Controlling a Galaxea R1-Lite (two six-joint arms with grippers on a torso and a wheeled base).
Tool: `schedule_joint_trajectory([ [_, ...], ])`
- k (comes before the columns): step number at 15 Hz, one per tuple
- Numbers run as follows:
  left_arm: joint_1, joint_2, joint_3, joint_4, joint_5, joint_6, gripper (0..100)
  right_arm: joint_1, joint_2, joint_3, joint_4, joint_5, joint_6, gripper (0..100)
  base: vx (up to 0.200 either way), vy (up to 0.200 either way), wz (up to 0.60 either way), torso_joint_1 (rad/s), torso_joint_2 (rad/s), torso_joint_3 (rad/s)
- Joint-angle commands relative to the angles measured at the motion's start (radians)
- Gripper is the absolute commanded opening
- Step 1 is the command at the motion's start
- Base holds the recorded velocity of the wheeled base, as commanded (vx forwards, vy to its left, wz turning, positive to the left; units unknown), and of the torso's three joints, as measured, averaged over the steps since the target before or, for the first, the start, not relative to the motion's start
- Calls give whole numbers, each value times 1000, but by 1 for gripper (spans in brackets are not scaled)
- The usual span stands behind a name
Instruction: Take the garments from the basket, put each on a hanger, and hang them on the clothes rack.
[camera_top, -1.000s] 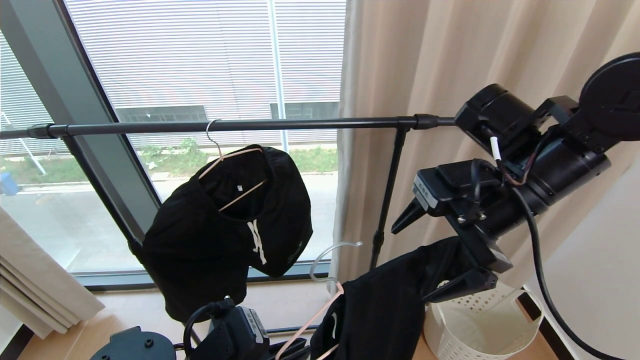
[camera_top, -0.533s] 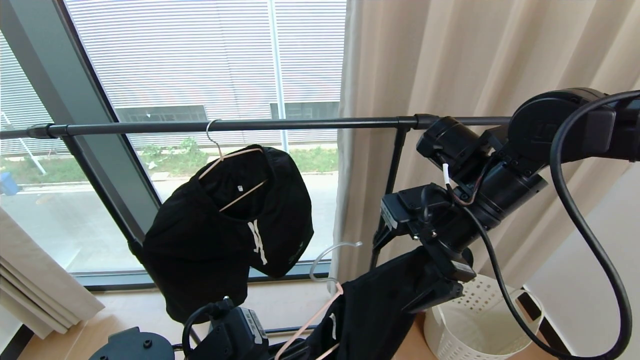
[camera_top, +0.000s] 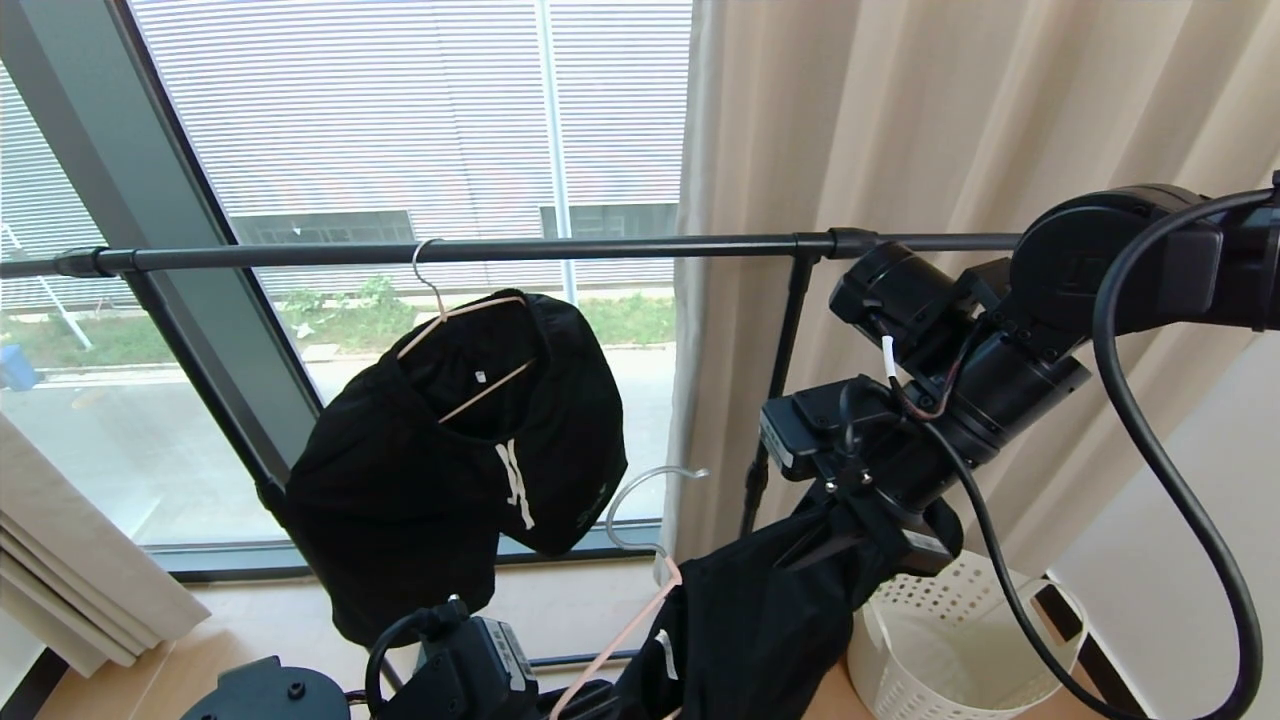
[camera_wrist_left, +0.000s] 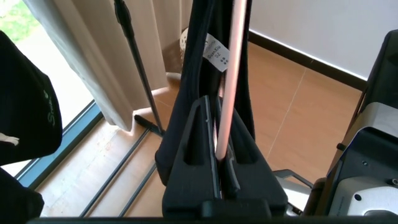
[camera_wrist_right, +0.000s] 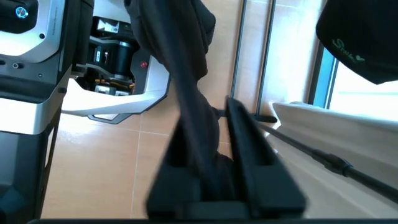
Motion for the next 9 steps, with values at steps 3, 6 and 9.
schedule_joint_trajectory([
  [3, 1, 2, 2, -1, 0, 1, 0, 6, -23, 19, 0, 3, 0, 0, 0, 0, 0, 0, 0, 0],
  [6, 6, 3, -4, -1, 0, -7, 100, 6, -48, 36, 0, 3, 0, 0, 0, 0, 0, 0, 0, 0],
  [9, 23, 2, 0, -33, -5, -12, 100, 6, -78, 56, -3, -2, 3, 0, 0, 0, 0, 0, 0, 0],
])
